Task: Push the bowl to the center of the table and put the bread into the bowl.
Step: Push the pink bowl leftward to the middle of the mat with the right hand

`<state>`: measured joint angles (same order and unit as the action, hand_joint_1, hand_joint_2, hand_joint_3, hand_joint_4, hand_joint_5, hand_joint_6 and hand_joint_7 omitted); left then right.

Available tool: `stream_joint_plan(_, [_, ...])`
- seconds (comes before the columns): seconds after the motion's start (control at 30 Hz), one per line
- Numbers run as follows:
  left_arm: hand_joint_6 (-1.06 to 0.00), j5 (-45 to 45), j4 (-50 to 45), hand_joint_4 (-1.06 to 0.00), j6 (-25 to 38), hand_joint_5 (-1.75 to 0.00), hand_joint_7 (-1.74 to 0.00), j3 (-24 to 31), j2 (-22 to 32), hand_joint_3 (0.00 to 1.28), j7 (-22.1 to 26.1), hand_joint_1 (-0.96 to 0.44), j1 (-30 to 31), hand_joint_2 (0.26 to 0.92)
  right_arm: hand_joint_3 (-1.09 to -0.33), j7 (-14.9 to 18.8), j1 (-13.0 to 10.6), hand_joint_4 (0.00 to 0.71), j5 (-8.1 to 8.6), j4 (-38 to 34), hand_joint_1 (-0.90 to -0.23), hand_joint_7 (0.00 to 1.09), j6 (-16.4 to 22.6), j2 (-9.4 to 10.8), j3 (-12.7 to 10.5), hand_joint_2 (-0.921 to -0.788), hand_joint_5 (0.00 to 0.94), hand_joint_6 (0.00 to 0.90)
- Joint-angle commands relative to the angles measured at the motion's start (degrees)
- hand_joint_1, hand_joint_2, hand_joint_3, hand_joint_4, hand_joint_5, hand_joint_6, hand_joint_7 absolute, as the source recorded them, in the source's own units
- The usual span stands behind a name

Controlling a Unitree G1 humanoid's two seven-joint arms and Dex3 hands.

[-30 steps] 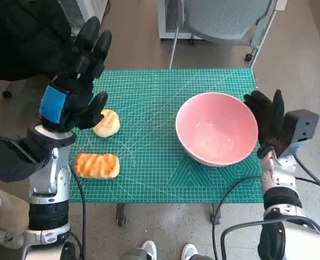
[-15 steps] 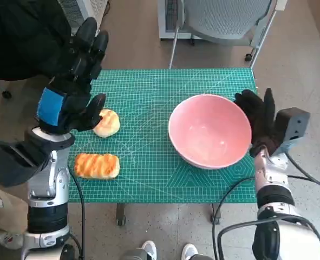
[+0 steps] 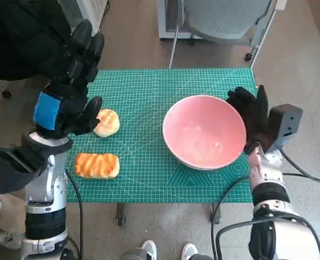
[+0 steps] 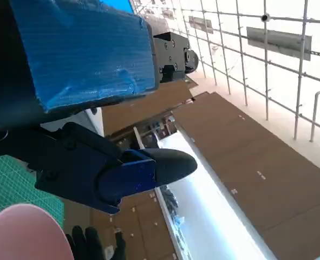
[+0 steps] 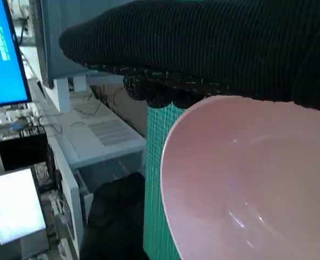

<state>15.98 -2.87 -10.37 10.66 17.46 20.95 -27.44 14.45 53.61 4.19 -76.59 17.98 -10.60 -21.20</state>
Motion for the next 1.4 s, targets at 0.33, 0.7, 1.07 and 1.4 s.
stream_joint_plan(0.33, [0.0,0.13,-3.64,0.0,1.99,0.0,-0.16,1.76,0.9,0.61,-1.57,-0.61,2.57,0.921,-0.86,0.1,1.03,0.304,-0.92,-0.8,-0.684,0.0,-1.7,2.72,1.67,-0.921,0.002,0.415])
stream_joint_plan(0.7, [0.0,0.01,-4.43,0.0,2.05,0.0,-0.17,2.67,1.01,0.59,-2.04,-0.6,3.77,0.921,-0.871,0.44,1.79,0.279,-1.17,-0.78,-0.704,0.0,-1.66,4.33,3.27,-0.921,0.0,0.386])
stream_joint_plan(1.07, [0.0,-0.49,-4.86,0.0,2.01,0.0,-0.17,3.0,1.11,0.59,-2.59,-0.6,4.27,0.921,-0.861,0.44,2.44,0.28,-0.95,-0.88,-0.713,0.0,-2.12,5.62,4.06,-0.921,0.002,0.381])
stream_joint_plan(1.4, [0.0,-0.89,-4.83,0.0,1.84,0.0,-0.17,3.25,1.27,0.58,-2.81,-0.6,4.46,0.921,-0.868,0.08,3.05,0.284,-1.34,-0.92,-0.683,0.01,-2.19,6.68,4.85,-0.921,0.003,0.39])
